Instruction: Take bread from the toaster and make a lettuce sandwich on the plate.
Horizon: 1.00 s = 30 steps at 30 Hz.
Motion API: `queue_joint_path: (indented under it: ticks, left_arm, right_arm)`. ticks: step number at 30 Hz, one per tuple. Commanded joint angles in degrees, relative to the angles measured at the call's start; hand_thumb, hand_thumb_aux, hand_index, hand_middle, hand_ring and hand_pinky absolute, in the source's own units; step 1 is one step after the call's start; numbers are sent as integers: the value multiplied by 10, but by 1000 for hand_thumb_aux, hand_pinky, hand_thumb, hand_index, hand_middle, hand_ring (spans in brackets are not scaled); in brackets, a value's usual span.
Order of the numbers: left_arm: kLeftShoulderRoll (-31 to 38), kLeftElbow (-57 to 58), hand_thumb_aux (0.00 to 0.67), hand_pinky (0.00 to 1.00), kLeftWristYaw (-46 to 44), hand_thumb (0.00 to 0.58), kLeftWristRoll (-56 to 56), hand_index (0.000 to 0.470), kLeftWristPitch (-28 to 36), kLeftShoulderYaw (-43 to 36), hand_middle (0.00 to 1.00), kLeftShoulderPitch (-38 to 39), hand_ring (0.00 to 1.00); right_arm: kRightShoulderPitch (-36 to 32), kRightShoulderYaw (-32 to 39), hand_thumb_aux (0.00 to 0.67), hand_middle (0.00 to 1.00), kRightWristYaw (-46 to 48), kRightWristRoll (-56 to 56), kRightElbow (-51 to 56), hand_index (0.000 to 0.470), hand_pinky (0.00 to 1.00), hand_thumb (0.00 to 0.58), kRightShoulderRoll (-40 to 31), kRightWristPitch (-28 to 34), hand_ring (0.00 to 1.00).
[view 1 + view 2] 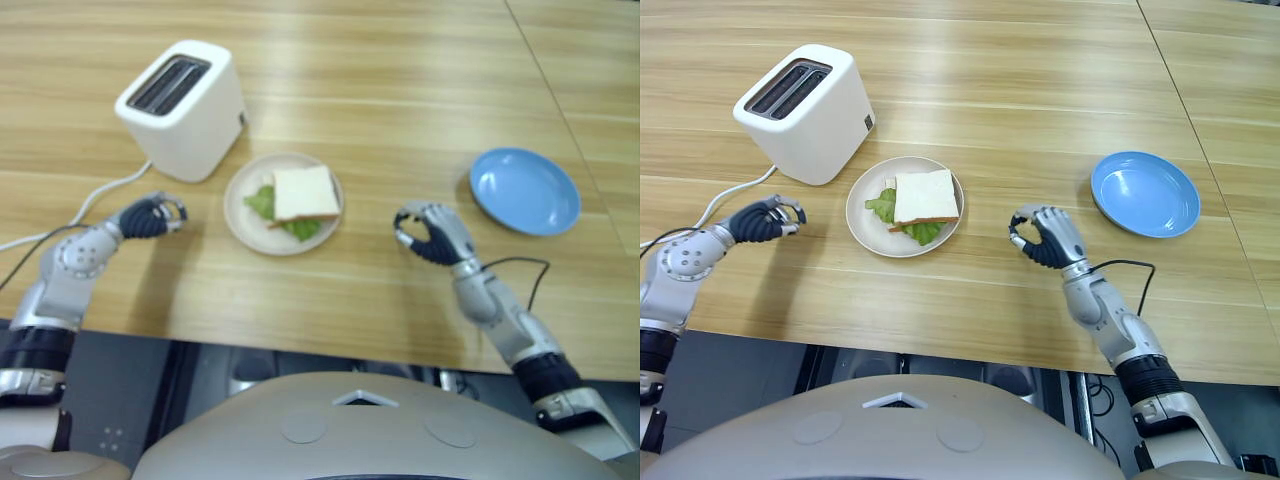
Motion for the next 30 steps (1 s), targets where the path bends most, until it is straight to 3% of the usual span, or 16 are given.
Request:
queue_joint_path:
  ticks: [1,12,17,30]
  left_arm:
    - [-26,26,670,1000,-14,580,24,460,19,-45,1000,-18,1000]
    - [-107,106,670,1000,-1,580,62,460,14,-112,1000,-112,1000]
    - [-146,140,670,1000,-3,580,65,460,-2,-136,1000,-157,1000]
    - [-253,271,670,1000,0,580,85,460,-42,-202,1000,-267,1000]
  right_arm:
    - [-4,10,670,1000,21,-21,-12,460,1000,580,2,20,1000]
    - [10,14,670,1000,86,-46,-83,460,1000,580,13,108,1000]
    - [-14,34,670,1000,122,-63,-75,460,1000,580,21,141,1000]
    - [-179,108,670,1000,130,-75,219,460,1000,580,52,136,1000]
